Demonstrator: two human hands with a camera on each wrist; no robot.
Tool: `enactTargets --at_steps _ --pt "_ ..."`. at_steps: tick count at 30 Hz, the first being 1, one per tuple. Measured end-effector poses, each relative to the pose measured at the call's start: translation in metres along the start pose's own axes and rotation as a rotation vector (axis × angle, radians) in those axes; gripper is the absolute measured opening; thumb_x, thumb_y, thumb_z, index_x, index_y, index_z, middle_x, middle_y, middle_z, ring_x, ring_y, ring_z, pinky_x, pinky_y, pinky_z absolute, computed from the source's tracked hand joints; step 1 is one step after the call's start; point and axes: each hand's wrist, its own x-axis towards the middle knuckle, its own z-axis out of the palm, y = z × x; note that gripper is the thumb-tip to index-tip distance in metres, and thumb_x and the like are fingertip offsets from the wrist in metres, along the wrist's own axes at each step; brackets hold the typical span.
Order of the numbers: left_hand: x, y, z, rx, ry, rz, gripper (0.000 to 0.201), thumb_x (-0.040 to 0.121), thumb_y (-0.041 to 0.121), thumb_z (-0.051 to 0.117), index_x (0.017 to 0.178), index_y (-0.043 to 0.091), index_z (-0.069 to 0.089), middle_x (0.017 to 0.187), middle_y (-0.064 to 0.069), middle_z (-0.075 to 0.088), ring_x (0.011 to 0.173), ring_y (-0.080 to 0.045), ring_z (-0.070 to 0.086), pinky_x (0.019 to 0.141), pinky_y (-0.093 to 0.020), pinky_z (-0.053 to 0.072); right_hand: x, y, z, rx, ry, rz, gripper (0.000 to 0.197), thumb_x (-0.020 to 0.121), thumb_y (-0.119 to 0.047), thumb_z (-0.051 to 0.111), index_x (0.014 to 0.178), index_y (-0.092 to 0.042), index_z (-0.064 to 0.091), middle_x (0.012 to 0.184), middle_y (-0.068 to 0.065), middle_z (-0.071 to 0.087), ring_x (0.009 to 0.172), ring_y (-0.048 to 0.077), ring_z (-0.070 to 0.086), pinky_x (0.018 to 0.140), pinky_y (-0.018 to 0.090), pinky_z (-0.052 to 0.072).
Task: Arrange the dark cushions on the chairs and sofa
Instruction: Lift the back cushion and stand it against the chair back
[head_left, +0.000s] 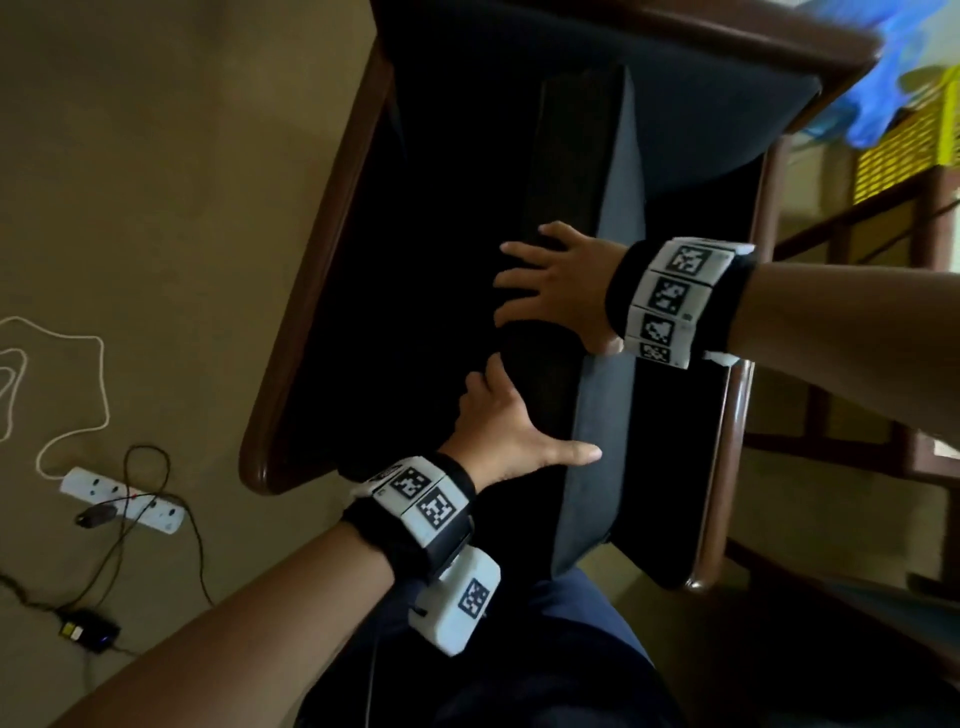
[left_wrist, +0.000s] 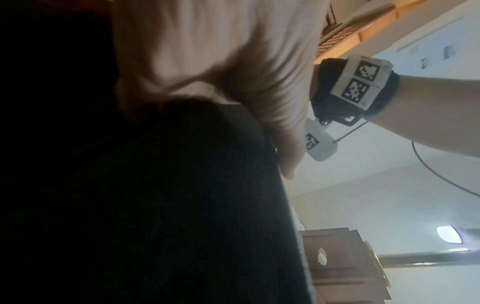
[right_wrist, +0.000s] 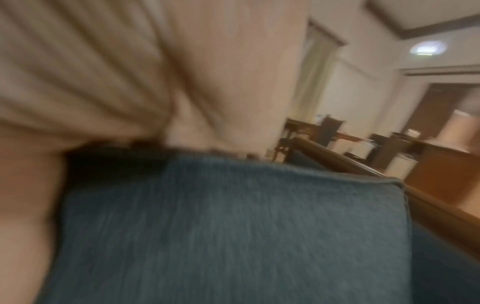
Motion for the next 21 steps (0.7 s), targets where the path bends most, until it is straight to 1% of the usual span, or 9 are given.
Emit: enactTargets --at_steps 3,5,7,8,13,16,18,20,21 --pt "0.002 0.004 0.005 -0.028 -0.014 -0.087 0.151 0.053 0.06 0.087 0.151 0.021 -0.021 0.161 -0.015 0.004 0.145 -0.033 0.024 0.113 -0.041 0.032 0.006 -0.005 -0.001 -0.018 0.044 -0.033 0.109 0.061 -0.034 0.082 0.149 -0.033 0.018 0.161 0.001 0.012 0.15 0.028 -0.004 0.118 0.058 0.007" --pt "0.003 0.002 0.003 -0.001 0.006 -0.095 0.146 0.056 0.056 0.087 0.151 0.021 -0.019 0.16 -0.014 0.013 0.141 -0.032 0.033 0.109 -0.039 0.037 0.008 -0.008 -0.003 -0.025 0.078 -0.056 0.102 0.058 -0.033 0.082 0.144 -0.026 0.028 0.153 0.001 0.028 0.148 0.026 0.013 0.117 0.058 0.011" --pt "0.003 -0.001 -0.001 0.044 0.031 -0.063 0.139 0.058 0.053 0.086 0.151 0.022 -0.013 0.157 -0.012 0.022 0.137 -0.031 0.04 0.107 -0.037 0.041 0.007 -0.011 -0.007 -0.033 0.117 -0.051 0.093 0.055 -0.033 0.081 0.136 -0.023 0.037 0.14 -0.002 0.043 0.136 0.023 0.034 0.114 0.056 0.017" --pt "0.002 -0.002 -0.005 0.065 0.042 -0.039 0.135 0.058 0.052 0.085 0.151 0.024 -0.01 0.156 -0.011 0.026 0.135 -0.031 0.042 0.106 -0.038 0.043 0.004 -0.011 -0.009 -0.029 0.133 -0.037 0.09 0.053 -0.034 0.081 0.133 -0.023 0.041 0.134 -0.003 0.047 0.129 0.022 0.04 0.111 0.055 0.02" --pt "-0.006 0.012 -0.036 0.279 0.026 0.119 0.122 0.064 0.045 0.082 0.152 0.025 -0.001 0.152 -0.011 0.03 0.129 -0.037 0.046 0.101 -0.04 0.043 -0.027 -0.001 0.002 0.124 0.261 0.126 0.086 0.042 -0.044 0.084 0.118 -0.022 0.05 0.113 -0.006 0.055 0.11 0.02 0.049 0.099 0.05 0.029" --pt "-0.007 0.026 -0.062 0.532 0.03 0.263 0.118 0.064 0.042 0.085 0.151 0.021 0.007 0.149 -0.014 0.031 0.127 -0.038 0.047 0.101 -0.044 0.044 -0.044 -0.003 0.029 0.282 0.485 0.266 0.076 0.039 -0.05 0.08 0.104 -0.02 0.053 0.101 -0.002 0.059 0.097 0.024 0.056 0.088 0.049 0.036" --pt "-0.006 0.031 -0.077 0.714 0.069 0.343 0.118 0.06 0.043 0.087 0.149 0.019 0.013 0.143 -0.013 0.036 0.122 -0.038 0.049 0.098 -0.047 0.048 -0.047 -0.013 0.045 0.376 0.628 0.362 0.068 0.041 -0.044 0.08 0.096 -0.017 0.052 0.092 0.002 0.06 0.089 0.028 0.058 0.083 0.048 0.039" --pt "-0.001 0.032 -0.092 0.839 0.136 0.411 0.115 0.056 0.045 0.086 0.146 0.018 0.02 0.135 -0.011 0.04 0.116 -0.037 0.052 0.094 -0.048 0.05 -0.042 -0.024 0.052 0.454 0.742 0.465 0.069 0.041 -0.039 0.082 0.098 -0.014 0.052 0.092 0.005 0.06 0.089 0.03 0.057 0.082 0.049 0.039" --pt "0.002 0.031 -0.102 0.889 0.18 0.43 0.113 0.055 0.046 0.085 0.145 0.018 0.022 0.133 -0.01 0.042 0.114 -0.036 0.053 0.092 -0.048 0.049 -0.037 -0.027 0.053 0.486 0.78 0.512 0.073 0.042 -0.04 0.084 0.103 -0.014 0.052 0.096 0.006 0.059 0.092 0.031 0.056 0.083 0.05 0.039"
